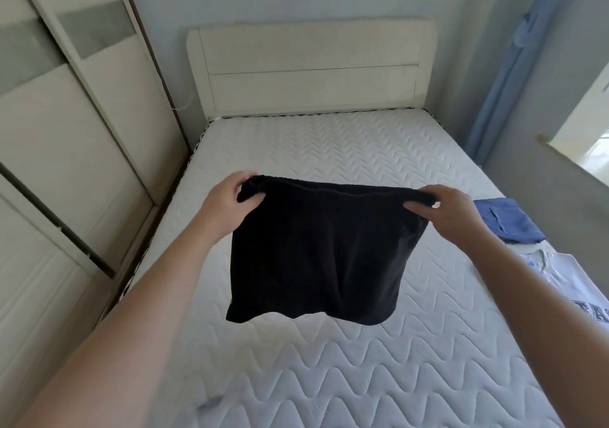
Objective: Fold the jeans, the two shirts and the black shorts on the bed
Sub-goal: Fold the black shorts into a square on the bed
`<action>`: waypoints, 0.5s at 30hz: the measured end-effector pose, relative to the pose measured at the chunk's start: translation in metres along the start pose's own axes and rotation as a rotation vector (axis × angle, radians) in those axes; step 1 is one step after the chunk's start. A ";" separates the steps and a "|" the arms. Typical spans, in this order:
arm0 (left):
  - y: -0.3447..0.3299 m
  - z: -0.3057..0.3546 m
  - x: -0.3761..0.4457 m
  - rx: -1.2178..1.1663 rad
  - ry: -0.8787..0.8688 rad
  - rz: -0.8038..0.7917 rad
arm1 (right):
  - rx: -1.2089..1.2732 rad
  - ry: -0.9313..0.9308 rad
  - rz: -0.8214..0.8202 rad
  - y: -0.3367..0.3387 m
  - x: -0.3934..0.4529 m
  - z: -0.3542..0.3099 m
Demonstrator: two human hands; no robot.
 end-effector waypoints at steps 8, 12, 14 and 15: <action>0.022 0.025 -0.002 -0.154 -0.041 -0.062 | 0.169 0.129 -0.057 0.010 0.007 -0.034; 0.024 0.032 -0.008 -0.260 -0.083 -0.148 | 0.294 0.141 0.020 0.015 0.006 -0.037; 0.027 0.035 -0.010 -0.328 -0.120 -0.135 | 0.366 0.159 0.072 0.018 0.005 -0.040; 0.028 0.038 -0.012 -0.363 -0.146 -0.136 | 0.397 0.174 0.095 0.020 0.004 -0.041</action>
Point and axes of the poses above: each hand's wrist, its own x-axis towards the middle knuckle, its own y-axis out of the back of the hand, z = x × y, the point moved 6 cm from there along x, towards the middle knuckle, and after that the axes turned 14 degrees about y, right-handed, at the moved point
